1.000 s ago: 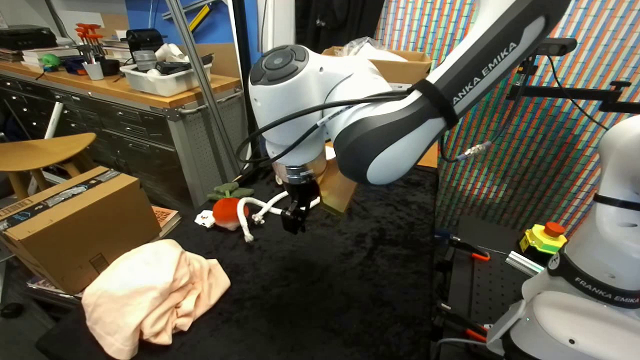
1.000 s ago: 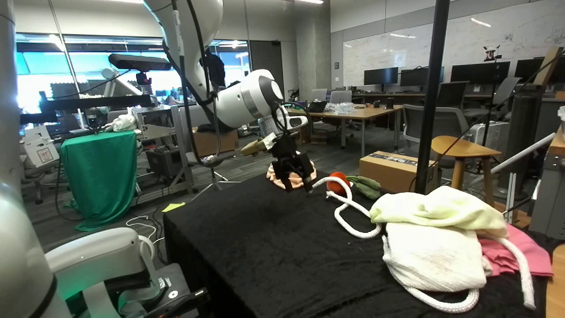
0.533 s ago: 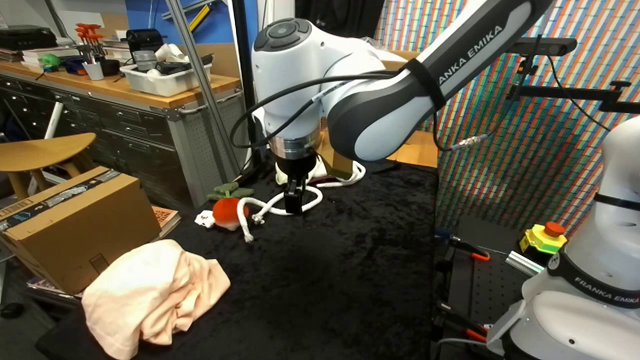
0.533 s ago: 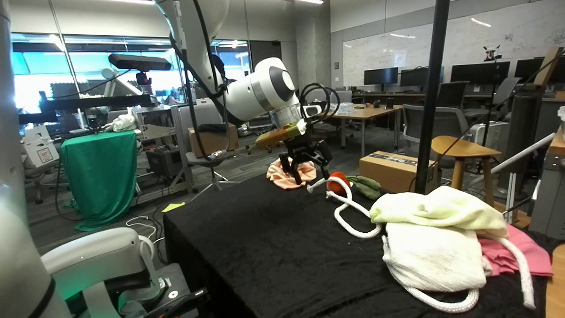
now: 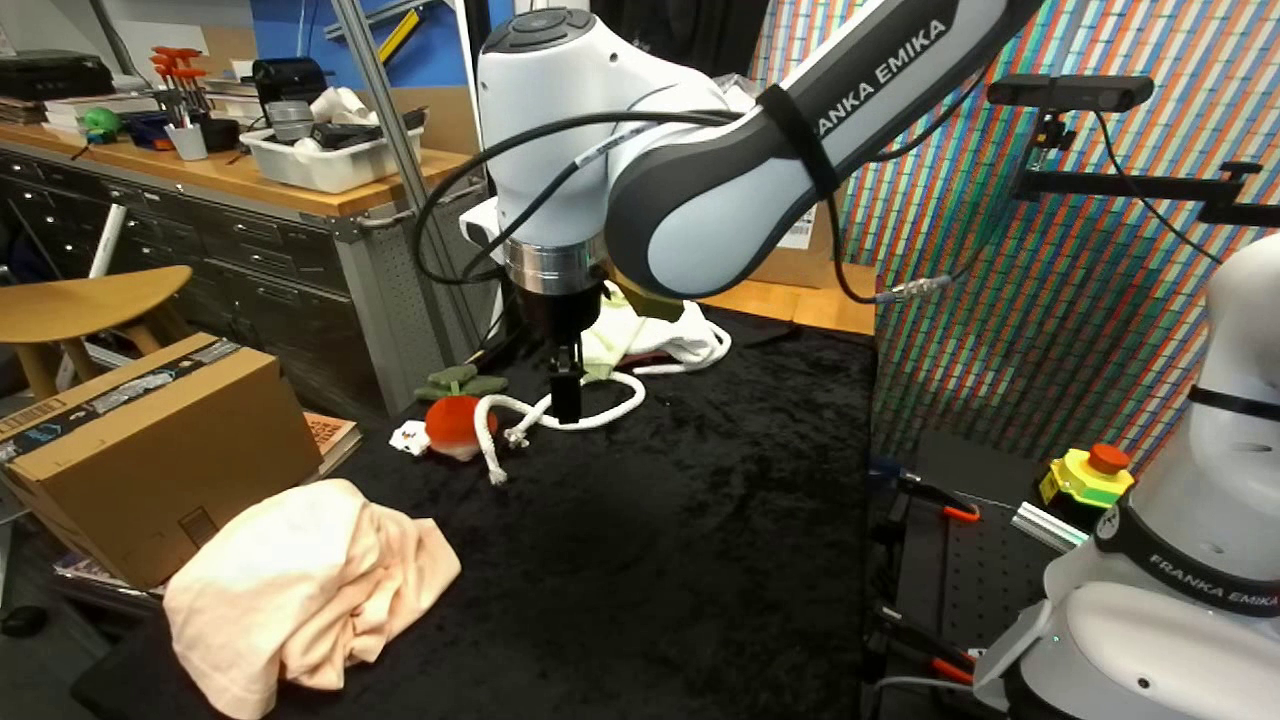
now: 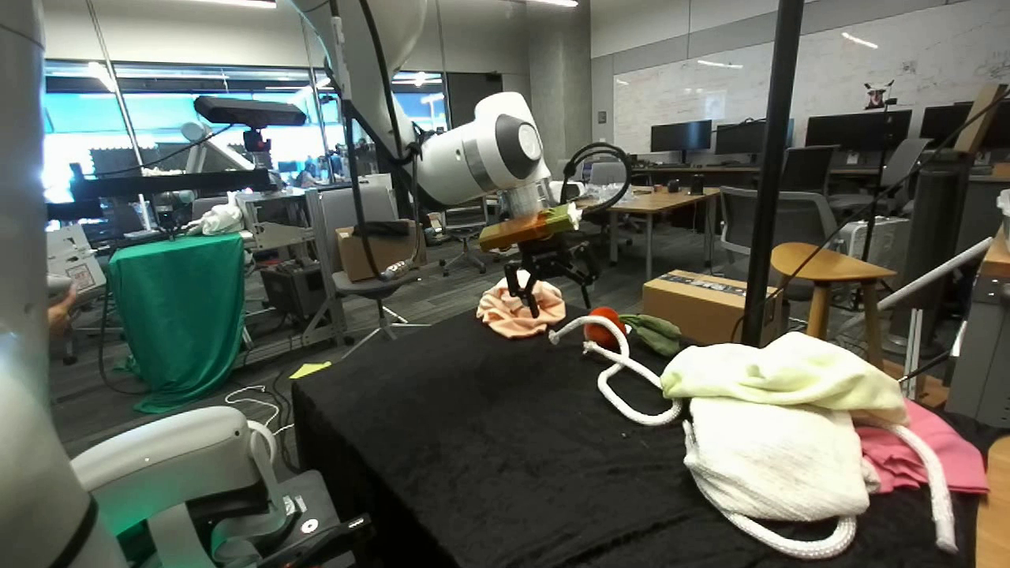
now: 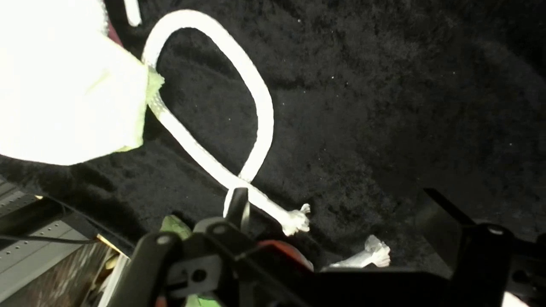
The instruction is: Move the things on the table to the back right corner
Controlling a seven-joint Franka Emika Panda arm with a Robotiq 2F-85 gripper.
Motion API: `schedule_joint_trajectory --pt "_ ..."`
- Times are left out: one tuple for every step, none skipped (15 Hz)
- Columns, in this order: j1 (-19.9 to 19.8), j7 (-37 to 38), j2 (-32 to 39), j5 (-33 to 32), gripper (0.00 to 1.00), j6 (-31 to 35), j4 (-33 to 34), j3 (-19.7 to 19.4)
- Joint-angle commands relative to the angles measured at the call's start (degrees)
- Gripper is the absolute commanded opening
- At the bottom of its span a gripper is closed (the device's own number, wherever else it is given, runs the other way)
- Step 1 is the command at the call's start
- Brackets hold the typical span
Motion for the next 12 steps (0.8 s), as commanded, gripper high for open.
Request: schedule_joint_trajectory --pt "-1.85 -9.27 4.42 3.36 1.0 -0.88 6.32 1.09" --pt "-2.13 -11.2 5.65 3.84 1.0 -1.29 7.87 1.02" --pt "-2.39 -12.84 6.8 4.15 1.0 -1.72 9.29 0.98" --pt "-2.66 -14.16 7.93 4.33 1.0 -2.11 10.63 0.92" --pt "-2.98 -15.57 9.18 4.43 1.0 -2.43 12.05 0.88" --pt "-3.25 -16.63 10.39 4.45 1.0 -2.77 13.36 0.82" --pt "-3.57 -17.79 11.3 4.66 1.0 -3.17 14.43 0.89" --pt "-3.92 -19.04 12.38 4.9 1.0 -3.7 15.54 0.99" --pt "-4.15 -19.97 13.39 5.0 1.0 -4.12 16.6 1.01" --pt "-4.37 -21.01 14.28 5.27 1.0 -4.48 17.47 1.06" --pt "-4.63 -22.14 15.16 5.64 1.0 -4.99 18.35 1.18" --pt "-4.78 -22.78 15.93 5.83 1.0 -5.18 19.01 1.17"
